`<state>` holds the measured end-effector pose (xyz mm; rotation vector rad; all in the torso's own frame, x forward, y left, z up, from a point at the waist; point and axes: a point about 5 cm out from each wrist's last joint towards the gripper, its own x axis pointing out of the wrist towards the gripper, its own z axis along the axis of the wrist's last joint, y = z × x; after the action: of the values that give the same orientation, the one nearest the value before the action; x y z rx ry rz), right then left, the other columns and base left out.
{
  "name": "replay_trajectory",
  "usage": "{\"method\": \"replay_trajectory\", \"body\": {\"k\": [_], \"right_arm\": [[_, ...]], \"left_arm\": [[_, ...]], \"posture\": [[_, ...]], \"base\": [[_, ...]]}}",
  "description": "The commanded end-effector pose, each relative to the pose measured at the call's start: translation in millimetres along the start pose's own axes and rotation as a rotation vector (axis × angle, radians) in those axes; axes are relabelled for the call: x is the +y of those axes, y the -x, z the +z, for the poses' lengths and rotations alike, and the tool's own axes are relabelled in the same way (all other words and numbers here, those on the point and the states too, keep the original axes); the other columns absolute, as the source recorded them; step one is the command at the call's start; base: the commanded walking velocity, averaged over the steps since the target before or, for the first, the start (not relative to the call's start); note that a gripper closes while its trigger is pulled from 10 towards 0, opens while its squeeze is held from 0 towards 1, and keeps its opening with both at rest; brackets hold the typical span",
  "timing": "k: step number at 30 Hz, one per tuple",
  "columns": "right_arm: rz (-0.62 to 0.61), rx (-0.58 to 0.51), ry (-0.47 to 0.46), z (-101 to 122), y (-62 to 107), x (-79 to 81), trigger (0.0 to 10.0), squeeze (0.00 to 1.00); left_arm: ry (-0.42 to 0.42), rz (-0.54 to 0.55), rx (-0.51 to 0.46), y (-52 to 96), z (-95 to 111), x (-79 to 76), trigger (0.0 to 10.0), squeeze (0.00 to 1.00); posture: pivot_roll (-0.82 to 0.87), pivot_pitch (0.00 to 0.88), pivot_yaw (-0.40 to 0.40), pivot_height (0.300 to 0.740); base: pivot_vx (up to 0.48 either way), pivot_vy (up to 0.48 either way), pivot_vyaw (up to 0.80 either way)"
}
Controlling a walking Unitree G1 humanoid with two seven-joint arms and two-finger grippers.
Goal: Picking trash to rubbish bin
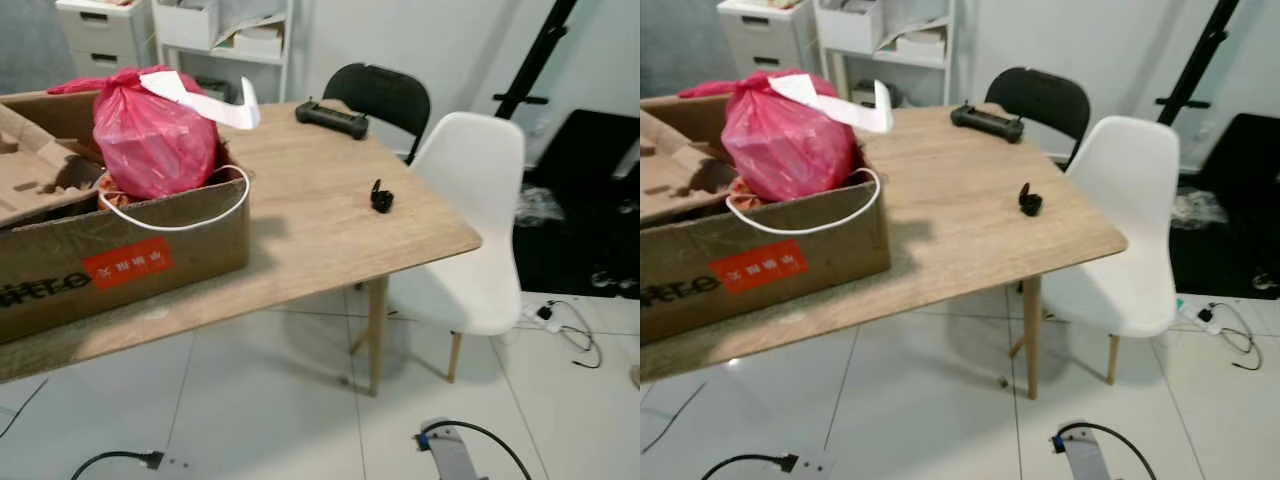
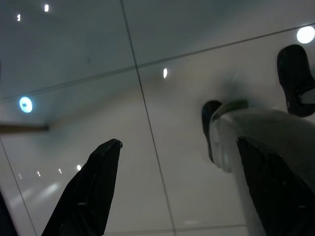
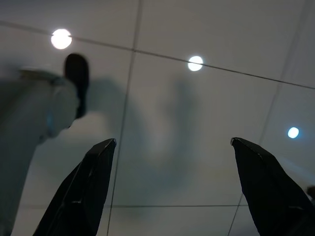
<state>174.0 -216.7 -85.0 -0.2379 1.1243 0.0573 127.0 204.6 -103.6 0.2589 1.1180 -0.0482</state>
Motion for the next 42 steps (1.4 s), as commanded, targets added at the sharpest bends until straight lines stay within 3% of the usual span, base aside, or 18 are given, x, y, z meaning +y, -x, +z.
{"method": "replay_trajectory", "body": {"k": [1,13,22,30,42], "right_arm": [[0.002,0.025,-0.001,-8,0.2,1.7,10.0,0.0],[-0.007,0.025,0.002,-8,0.5,-1.8,10.0,0.0],[-0.016,0.038,0.004,-13,1.4,-5.7,10.0,0.0],[-0.019,0.03,0.008,-10,1.3,-6.8,10.0,0.0],[-0.016,0.021,0.017,-6,0.9,-5.9,10.0,0.0]], "left_arm": [[-0.018,-0.028,0.076,3.1,-21,-8.7,10.0,0.0],[-0.061,-0.051,0.073,2.6,-18,-16.2,10.0,0.0],[-0.086,-0.058,0.076,2.1,-17,-13.8,10.0,0.0],[-0.115,-0.063,0.045,-0.4,-3,-13.0,10.0,0.0],[-0.118,-0.065,0.051,0.1,-6,-12.7,10.0,0.0]], "posture": [[0.15,0.071,-0.088,0.74],[0.13,0.072,-0.089,0.74],[0.11,0.05,-0.089,0.74],[0.12,0.029,-0.083,0.74],[0.12,0.034,-0.084,0.74]], "base": [[0.0,0.0,-0.8],[0.0,0.0,-0.8],[0.0,0.0,-0.8],[0.0,0.0,-0.8],[0.0,0.0,-0.8]]}}
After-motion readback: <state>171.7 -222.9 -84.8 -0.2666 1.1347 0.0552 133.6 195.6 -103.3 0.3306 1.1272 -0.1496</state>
